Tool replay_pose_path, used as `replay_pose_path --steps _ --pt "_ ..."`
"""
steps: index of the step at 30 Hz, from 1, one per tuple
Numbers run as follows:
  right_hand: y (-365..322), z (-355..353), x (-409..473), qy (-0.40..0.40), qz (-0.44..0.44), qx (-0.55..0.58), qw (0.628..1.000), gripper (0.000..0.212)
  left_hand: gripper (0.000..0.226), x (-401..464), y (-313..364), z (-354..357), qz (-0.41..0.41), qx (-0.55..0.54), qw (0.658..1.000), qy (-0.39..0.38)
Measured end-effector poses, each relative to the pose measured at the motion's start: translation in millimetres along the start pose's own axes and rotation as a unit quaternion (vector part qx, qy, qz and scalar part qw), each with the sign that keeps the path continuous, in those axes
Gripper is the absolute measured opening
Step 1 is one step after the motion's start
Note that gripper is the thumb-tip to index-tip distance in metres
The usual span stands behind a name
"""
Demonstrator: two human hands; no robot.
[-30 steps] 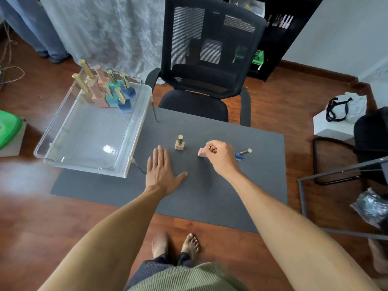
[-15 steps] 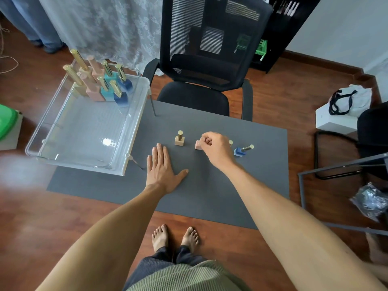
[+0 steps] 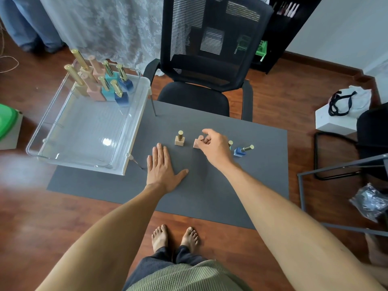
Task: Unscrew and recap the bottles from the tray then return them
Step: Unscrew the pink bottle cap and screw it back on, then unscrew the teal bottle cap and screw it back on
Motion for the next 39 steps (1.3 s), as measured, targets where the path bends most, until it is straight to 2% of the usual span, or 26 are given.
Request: replay_pose_path --steps 3,7,10,14,17,20,22,30,39 --pt "5.3 -2.4 -8.4 0.019 0.008 0.012 1.0 0.041 0.115 -0.8 0.2 -1.0 -0.001 -0.004 1.0 -0.001" --pt "27.6 -3.2 -35.1 0.047 0.017 0.047 0.998 0.03 0.115 -1.8 1.1 -1.8 -0.002 -0.005 1.0 -0.006" --pt "59.3 -5.3 -57.6 0.086 0.057 0.075 0.992 0.02 0.115 -1.8 1.6 -3.5 -0.001 -0.006 1.0 -0.007" --pt "94.8 -17.2 -70.4 0.128 0.108 0.122 0.978 0.025 0.115 -2.2 1.9 -4.7 0.003 -0.005 1.0 -0.006" --pt "105.6 -21.6 -62.9 0.109 0.133 0.139 0.975 0.041 0.114 -3.3 0.8 -4.5 0.004 -0.002 1.0 -0.005" --pt "109.4 -17.6 -47.9 0.058 0.159 0.138 0.976 0.059 0.114 -3.9 1.7 -4.5 0.007 -0.005 1.0 -0.007" --pt "110.1 -12.5 -37.9 0.024 0.168 0.132 0.977 0.064 0.114 -4.0 2.2 -4.9 0.009 -0.005 1.0 -0.008" --pt "111.1 -10.1 -16.9 0.04 0.178 0.165 0.969 0.033 0.114 -5.1 -0.5 -4.9 0.025 -0.003 1.0 -0.018" --pt "95.9 -15.1 -28.5 0.019 0.167 0.148 0.975 0.027 0.112 -5.8 1.0 -17.1 0.033 -0.015 0.997 -0.061"
Point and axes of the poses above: each hand's wrist, its own x-axis towards the middle knuckle, its own z-axis out of the palm, y = z × x, the point moved 9 cm from there along x, towards the middle knuckle, and after that the axes turned 8 degrees about z, right-handed, at the moved point
